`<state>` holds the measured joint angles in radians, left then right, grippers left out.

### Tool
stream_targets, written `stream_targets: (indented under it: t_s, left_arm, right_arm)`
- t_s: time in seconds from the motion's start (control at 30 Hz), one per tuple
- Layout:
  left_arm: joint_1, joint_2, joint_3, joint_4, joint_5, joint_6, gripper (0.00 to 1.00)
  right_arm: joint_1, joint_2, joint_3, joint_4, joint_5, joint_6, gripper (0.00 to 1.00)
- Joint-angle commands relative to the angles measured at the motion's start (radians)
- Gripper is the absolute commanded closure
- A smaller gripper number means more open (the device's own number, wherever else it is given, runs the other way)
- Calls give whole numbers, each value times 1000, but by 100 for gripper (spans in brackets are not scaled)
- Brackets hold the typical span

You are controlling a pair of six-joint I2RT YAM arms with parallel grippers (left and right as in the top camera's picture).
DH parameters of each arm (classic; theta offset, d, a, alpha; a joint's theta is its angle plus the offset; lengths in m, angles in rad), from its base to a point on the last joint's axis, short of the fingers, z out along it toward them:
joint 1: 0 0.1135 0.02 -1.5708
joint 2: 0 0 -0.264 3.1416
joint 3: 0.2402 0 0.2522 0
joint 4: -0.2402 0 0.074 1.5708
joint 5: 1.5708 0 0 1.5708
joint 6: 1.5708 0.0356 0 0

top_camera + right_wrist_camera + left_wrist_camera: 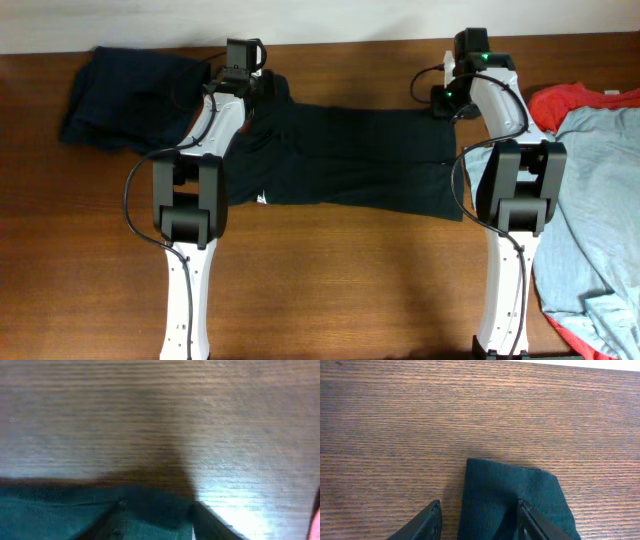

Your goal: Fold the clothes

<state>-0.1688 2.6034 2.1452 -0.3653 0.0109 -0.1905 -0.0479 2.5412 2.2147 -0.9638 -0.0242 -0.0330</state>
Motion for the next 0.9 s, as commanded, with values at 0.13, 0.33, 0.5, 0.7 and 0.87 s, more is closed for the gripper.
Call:
stream_targets:
  t_s: [0.13, 0.33, 0.5, 0.7, 0.87]
  left_arm:
    - [17, 33, 77, -41, 11, 6, 63]
    - [28, 33, 161, -145, 11, 51, 94]
    - [28, 33, 217, -201, 11, 137, 95]
    - [26, 49, 216, -193, 82, 136, 59]
    - [25, 92, 216, -158, 82, 136, 50]
  right_arm:
    - [11, 3, -15, 3, -17, 4, 85]
    - [11, -5, -10, 4, 2, 4, 96]
    - [11, -9, 0, 3, 21, 4, 96]
    - [11, -9, 0, 3, 21, 4, 96]
    - [11, -8, 0, 2, 20, 4, 96]
